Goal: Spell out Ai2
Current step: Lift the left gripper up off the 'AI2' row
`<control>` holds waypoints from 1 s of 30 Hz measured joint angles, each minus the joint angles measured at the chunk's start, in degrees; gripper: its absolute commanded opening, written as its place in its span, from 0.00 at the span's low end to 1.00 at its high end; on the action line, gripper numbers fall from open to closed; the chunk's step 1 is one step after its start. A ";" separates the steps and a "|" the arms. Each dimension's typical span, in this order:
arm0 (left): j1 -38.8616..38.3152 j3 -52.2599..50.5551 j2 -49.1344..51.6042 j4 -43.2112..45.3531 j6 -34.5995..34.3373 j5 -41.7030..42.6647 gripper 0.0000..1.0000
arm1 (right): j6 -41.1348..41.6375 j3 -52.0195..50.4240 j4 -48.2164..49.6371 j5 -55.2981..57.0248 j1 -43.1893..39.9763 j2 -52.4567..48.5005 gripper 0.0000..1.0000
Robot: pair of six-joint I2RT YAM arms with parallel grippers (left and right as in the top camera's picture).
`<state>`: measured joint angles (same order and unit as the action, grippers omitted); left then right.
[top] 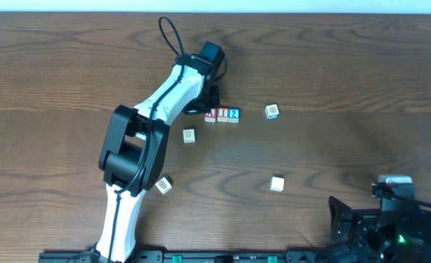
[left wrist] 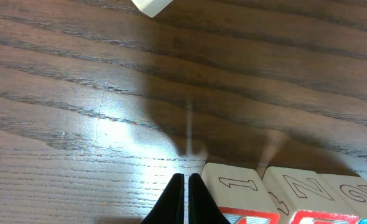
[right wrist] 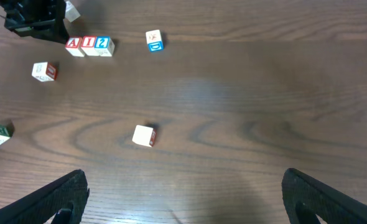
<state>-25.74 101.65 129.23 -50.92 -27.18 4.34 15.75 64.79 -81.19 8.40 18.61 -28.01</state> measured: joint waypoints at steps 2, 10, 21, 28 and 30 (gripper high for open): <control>0.00 0.00 0.00 0.00 -0.02 0.00 0.06 | 0.00 0.00 0.00 0.00 0.00 0.00 0.99; 0.00 0.00 0.00 0.02 -0.04 0.92 0.06 | 0.00 0.00 0.00 0.00 0.00 0.00 0.99; 0.00 0.00 0.00 0.02 -0.04 1.31 0.06 | 0.00 0.00 0.00 -0.02 0.00 0.00 0.99; 0.00 -0.02 0.00 0.02 -0.04 1.51 0.06 | 0.00 0.00 0.00 0.00 0.00 0.00 0.99; 0.00 -0.02 0.00 0.02 -0.04 1.51 0.06 | 0.00 0.00 0.00 0.00 0.00 0.00 0.99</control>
<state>-25.74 101.62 129.23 -50.89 -27.22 5.85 15.75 64.79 -81.19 8.40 18.61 -28.01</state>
